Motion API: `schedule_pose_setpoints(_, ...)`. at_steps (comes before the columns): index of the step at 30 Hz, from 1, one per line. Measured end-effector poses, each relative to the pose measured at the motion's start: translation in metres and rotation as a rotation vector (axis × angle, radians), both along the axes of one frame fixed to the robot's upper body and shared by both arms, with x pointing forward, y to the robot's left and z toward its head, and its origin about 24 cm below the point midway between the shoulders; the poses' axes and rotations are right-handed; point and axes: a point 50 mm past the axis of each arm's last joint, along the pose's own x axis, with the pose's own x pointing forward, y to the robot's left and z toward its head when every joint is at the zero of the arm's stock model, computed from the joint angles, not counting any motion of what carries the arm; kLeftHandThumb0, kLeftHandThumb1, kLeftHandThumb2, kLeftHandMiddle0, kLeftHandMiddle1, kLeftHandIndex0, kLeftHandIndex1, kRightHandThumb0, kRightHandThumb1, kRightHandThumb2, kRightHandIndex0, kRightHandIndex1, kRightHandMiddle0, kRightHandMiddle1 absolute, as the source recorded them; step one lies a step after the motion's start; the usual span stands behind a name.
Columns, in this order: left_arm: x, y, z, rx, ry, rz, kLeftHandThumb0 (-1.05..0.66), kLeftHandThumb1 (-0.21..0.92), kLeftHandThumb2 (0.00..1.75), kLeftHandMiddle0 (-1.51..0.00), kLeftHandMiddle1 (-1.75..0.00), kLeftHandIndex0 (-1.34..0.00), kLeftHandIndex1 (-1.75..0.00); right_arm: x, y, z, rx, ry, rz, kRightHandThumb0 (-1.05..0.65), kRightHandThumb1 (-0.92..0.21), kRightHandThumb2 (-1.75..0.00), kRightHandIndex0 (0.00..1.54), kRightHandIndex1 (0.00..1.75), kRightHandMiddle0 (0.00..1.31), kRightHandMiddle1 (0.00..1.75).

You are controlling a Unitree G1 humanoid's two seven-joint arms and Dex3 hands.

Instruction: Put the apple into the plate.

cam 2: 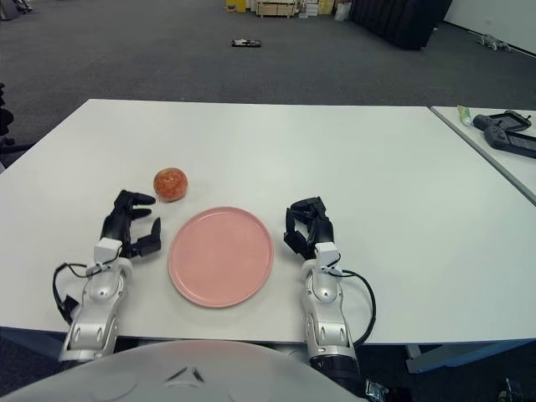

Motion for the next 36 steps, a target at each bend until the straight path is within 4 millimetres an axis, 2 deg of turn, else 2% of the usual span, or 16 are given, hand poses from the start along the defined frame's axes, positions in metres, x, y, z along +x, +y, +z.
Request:
schedule_pose_setpoints(2,0.005,0.002,0.004,0.063,-0.025,-0.008,-0.28,0.85,0.61,-0.12,-1.41,-0.2,-1.75,0.0,0.0,0.0,0.0,-0.002,0.001,-0.37,-0.75,-0.77,0.51,1.29,0.29,1.75)
schedule_pose_setpoints(3,0.007,0.003,0.006,0.093,-0.034,-0.009,-0.34,0.8,0.65,-0.1,-1.33,-0.16,-1.62,0.0,0.0,0.0,0.0,-0.003,0.002,-0.37,-0.75,-0.76,0.51,1.29,0.29,1.75)
schedule_pose_setpoints(5,0.011,0.006,0.007,0.153,-0.047,-0.011,-0.53,0.63,0.8,-0.04,-1.01,-0.06,-1.2,0.0,0.0,0.0,0.0,-0.001,0.002,-0.37,-0.75,-0.76,0.52,1.3,0.29,1.75)
schedule_pose_setpoints(6,0.014,0.007,0.006,0.182,-0.049,-0.008,-0.58,0.61,0.81,-0.03,-0.89,-0.05,-1.07,0.0,0.0,-0.001,0.001,0.0,0.002,-0.37,-0.75,-0.76,0.52,1.3,0.29,1.75)
schedule_pose_setpoints(8,0.022,0.012,0.002,0.26,-0.042,0.01,-0.74,0.56,0.8,-0.01,-0.47,-0.02,-0.64,0.0,0.0,-0.002,0.002,0.007,0.001,-0.37,-0.75,-0.76,0.52,1.3,0.29,1.75)
schedule_pose_setpoints(11,0.032,0.018,-0.002,0.332,-0.034,0.044,-0.85,0.55,0.76,0.0,-0.17,-0.01,-0.29,0.001,0.0,-0.002,0.002,0.009,0.002,-0.37,-0.76,-0.76,0.52,1.3,0.29,1.75)
schedule_pose_setpoints(14,0.042,0.019,-0.002,0.378,-0.039,0.059,-0.96,0.58,0.67,0.0,-0.05,0.0,-0.09,0.002,0.0,-0.002,0.003,0.01,0.002,-0.37,-0.76,-0.76,0.52,1.3,0.29,1.75)
schedule_pose_setpoints(18,0.054,0.017,-0.001,0.416,-0.051,0.055,-1.03,0.62,0.54,0.0,-0.01,0.0,-0.02,0.003,0.0,-0.002,0.005,0.008,0.001,-0.37,-0.76,-0.76,0.52,1.31,0.29,1.75)
schedule_pose_setpoints(24,0.068,0.003,-0.006,0.442,-0.076,-0.004,-1.05,0.66,0.42,0.0,0.0,0.0,0.0,0.004,-0.001,-0.002,0.008,0.002,-0.003,-0.37,-0.76,-0.76,0.53,1.31,0.29,1.75)
schedule_pose_setpoints(36,0.084,-0.007,-0.004,0.506,-0.157,-0.119,-1.05,0.67,0.38,0.0,0.0,0.0,0.0,0.005,-0.001,-0.002,0.015,-0.004,0.001,-0.37,-0.75,-0.76,0.53,1.29,0.29,1.75)
